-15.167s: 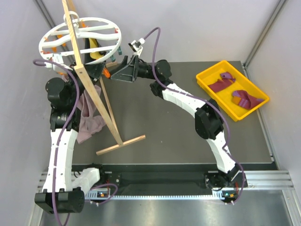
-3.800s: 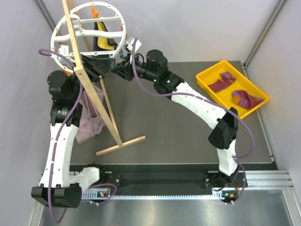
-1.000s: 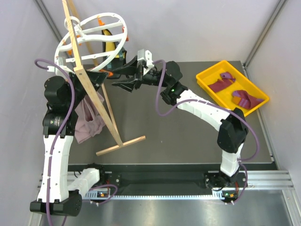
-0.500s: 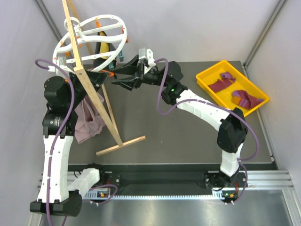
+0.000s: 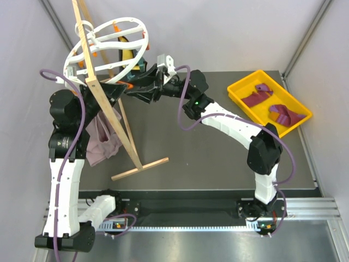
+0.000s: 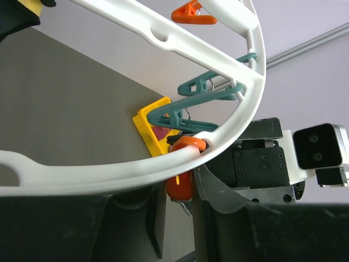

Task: Clip the socks to the hanger
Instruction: Open the clamp at the hanger.

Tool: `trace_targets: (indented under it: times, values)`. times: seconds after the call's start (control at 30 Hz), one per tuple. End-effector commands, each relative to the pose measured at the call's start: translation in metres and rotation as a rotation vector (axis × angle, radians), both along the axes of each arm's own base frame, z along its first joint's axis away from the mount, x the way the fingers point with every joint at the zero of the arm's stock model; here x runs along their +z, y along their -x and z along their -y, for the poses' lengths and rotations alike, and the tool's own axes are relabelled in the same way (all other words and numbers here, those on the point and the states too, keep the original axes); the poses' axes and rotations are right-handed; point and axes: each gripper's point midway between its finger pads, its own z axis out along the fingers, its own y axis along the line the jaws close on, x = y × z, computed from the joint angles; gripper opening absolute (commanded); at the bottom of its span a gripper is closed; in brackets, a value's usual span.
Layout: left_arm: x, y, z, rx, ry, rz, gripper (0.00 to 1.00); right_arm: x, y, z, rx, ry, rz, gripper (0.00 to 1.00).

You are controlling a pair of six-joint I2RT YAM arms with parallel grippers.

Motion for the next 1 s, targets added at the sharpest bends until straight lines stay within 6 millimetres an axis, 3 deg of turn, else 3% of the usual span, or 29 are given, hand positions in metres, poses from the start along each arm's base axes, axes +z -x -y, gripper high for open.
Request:
trace_targets:
  times: [0.0, 0.17, 0.27, 0.3, 0.4, 0.47, 0.5, 0.63, 0.73, 0.8, 0.97]
  values:
    - [0.03, 0.013, 0.003, -0.024, 0.011, 0.107, 0.0, 0.025, 0.012, -0.001, 0.025, -0.055, 0.049, 0.41]
    - [0.028, 0.013, 0.004, -0.029, 0.012, 0.105, 0.0, 0.025, 0.011, -0.002, 0.017, -0.059, 0.038, 0.32]
    - [0.026, 0.012, 0.003, -0.027, 0.01, 0.101, 0.0, 0.028, 0.011, -0.001, 0.017, -0.067, 0.027, 0.19]
    - [0.025, 0.012, 0.003, -0.026, 0.01, 0.1, 0.0, 0.029, 0.011, -0.001, 0.012, -0.071, 0.021, 0.03]
    - [0.025, 0.012, 0.003, -0.024, 0.01, 0.101, 0.02, 0.031, 0.009, -0.001, 0.0, -0.07, 0.007, 0.0]
    - [0.026, 0.012, 0.002, -0.021, 0.005, 0.11, 0.14, 0.033, 0.008, 0.0, -0.004, -0.066, -0.019, 0.0]
    - [0.026, 0.012, 0.001, -0.011, -0.001, 0.113, 0.39, 0.035, 0.008, 0.001, -0.005, -0.07, -0.033, 0.0]
    - [0.024, 0.009, -0.005, 0.025, -0.021, 0.125, 0.68, 0.036, 0.011, 0.001, 0.02, -0.06, -0.132, 0.0]
    - [0.022, 0.008, -0.014, 0.08, -0.037, 0.148, 0.79, 0.034, 0.012, -0.002, 0.057, -0.041, -0.255, 0.0]
    - [0.033, 0.015, -0.021, 0.123, -0.043, 0.243, 0.83, 0.028, 0.015, -0.006, 0.152, -0.007, -0.438, 0.0]
    - [0.033, 0.017, -0.026, 0.154, -0.059, 0.277, 0.83, 0.031, 0.023, -0.004, 0.311, -0.02, -0.671, 0.0]
